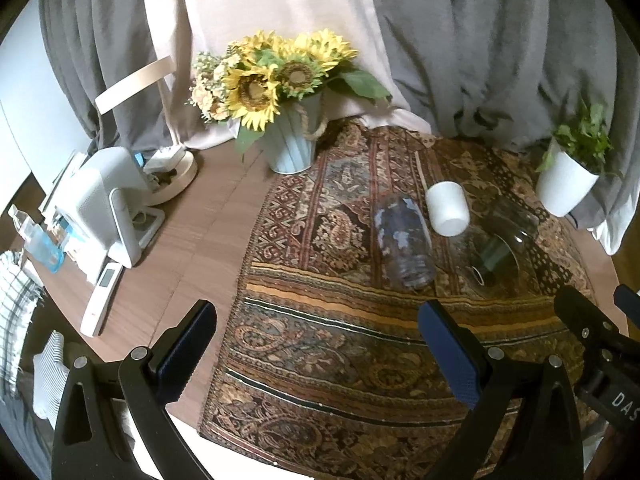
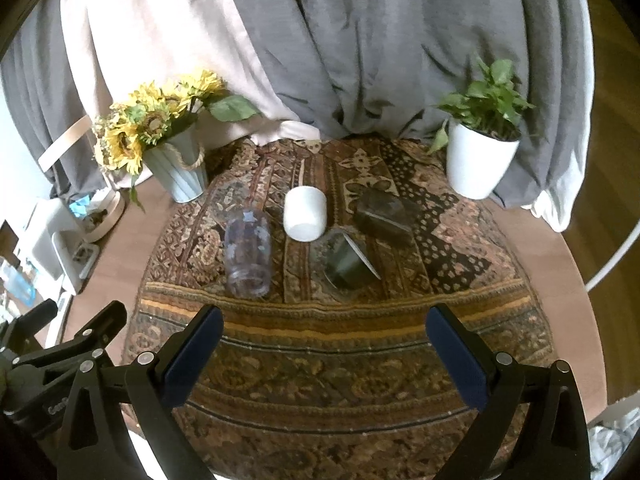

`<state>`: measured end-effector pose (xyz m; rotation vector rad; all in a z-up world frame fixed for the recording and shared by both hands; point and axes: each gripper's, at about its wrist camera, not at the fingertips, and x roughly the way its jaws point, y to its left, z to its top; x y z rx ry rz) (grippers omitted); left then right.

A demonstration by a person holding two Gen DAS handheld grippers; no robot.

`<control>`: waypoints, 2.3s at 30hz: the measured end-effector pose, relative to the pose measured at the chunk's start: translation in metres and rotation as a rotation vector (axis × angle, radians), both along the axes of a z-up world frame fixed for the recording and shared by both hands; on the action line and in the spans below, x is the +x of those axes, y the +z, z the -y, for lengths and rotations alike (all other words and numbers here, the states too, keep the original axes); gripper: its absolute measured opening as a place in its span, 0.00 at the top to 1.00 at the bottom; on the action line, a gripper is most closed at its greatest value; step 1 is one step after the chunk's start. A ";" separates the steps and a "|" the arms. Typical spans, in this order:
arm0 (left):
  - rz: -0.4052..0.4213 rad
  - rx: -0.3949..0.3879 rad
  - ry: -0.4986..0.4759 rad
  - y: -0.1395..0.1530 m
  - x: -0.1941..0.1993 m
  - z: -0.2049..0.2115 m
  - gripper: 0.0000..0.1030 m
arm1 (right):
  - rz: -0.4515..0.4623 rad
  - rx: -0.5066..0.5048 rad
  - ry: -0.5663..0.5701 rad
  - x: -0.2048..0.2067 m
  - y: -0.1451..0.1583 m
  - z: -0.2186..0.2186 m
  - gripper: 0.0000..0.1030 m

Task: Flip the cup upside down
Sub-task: 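Move the right tool toward the clear printed cup lying on its side, then close the right gripper around the clear printed cup and lift it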

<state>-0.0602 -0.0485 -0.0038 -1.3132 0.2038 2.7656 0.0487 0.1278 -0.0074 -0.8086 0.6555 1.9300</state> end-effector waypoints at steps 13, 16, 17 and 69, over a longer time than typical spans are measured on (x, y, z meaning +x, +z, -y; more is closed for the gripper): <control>0.041 0.003 0.017 -0.013 -0.036 0.023 0.00 | 0.018 -0.017 0.084 -0.058 -0.003 -0.027 0.01; 0.048 -0.003 0.024 -0.016 -0.045 0.028 0.00 | 0.024 -0.012 0.103 -0.072 -0.005 -0.032 0.01; 0.051 -0.002 0.026 -0.017 -0.048 0.029 0.00 | 0.025 -0.013 0.116 -0.078 -0.007 -0.035 0.01; 0.217 -0.052 -0.007 -0.112 -0.125 0.033 0.00 | 0.137 -0.274 0.211 -0.181 -0.138 -0.117 0.18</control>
